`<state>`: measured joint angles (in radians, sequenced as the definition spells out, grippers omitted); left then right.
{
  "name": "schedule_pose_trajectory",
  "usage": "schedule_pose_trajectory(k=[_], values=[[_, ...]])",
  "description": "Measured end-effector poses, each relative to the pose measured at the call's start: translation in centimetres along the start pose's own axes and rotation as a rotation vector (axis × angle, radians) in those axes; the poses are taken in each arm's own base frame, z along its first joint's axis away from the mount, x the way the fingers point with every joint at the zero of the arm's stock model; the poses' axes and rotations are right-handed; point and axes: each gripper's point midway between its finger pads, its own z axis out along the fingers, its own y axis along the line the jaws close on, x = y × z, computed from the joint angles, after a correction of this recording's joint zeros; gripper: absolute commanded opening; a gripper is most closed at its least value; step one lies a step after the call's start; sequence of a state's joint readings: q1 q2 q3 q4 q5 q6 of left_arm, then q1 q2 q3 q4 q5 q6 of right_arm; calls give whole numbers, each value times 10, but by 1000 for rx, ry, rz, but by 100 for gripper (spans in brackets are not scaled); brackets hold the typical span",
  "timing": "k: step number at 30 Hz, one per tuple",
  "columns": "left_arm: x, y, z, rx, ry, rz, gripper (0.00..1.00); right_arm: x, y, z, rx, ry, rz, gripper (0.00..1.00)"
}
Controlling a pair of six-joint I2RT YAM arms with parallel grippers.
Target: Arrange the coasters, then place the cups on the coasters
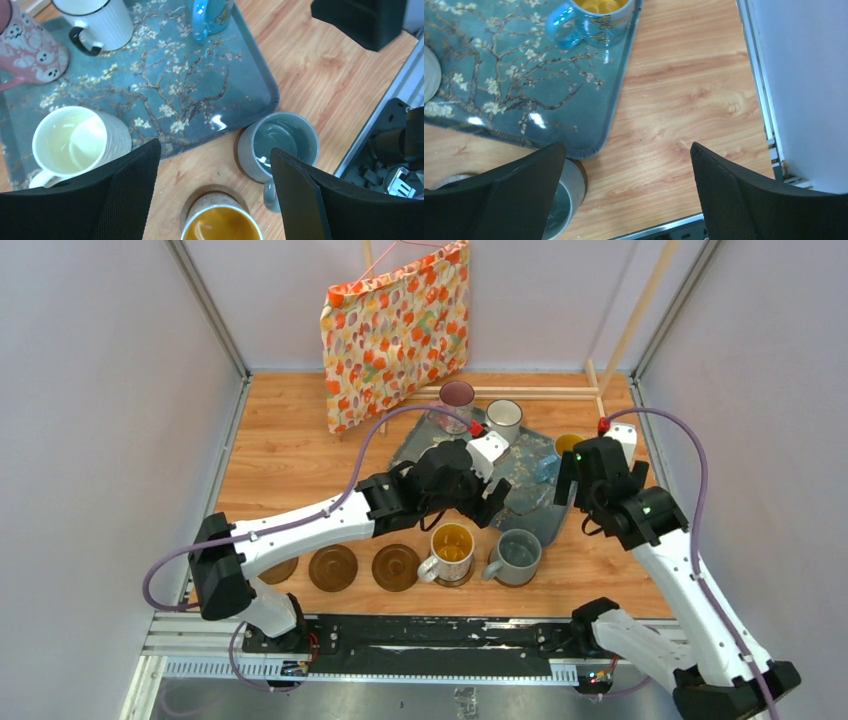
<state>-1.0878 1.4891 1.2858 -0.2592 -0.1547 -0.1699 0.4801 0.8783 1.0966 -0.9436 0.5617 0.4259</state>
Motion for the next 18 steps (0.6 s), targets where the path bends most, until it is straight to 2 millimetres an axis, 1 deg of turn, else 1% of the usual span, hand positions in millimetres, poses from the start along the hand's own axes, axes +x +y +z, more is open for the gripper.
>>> schedule_pose_trajectory(k=[5, 9, 13, 15, 18], values=[[-6, -4, 7, 31, -10, 0, 85, -1, -24, 22, 47, 72, 145, 100], [-7, -5, 7, 46, -14, -2, 85, -7, -35, 45, 23, 111, 287, 100], [-4, -8, 7, 62, -11, -3, 85, -18, -41, 79, -33, 143, 457, 99], [0, -9, 6, 70, -5, -5, 85, -25, -42, 101, -63, 148, 536, 100], [6, -9, 1, 75, -1, -7, 85, -31, -41, 126, -90, 157, 611, 100]])
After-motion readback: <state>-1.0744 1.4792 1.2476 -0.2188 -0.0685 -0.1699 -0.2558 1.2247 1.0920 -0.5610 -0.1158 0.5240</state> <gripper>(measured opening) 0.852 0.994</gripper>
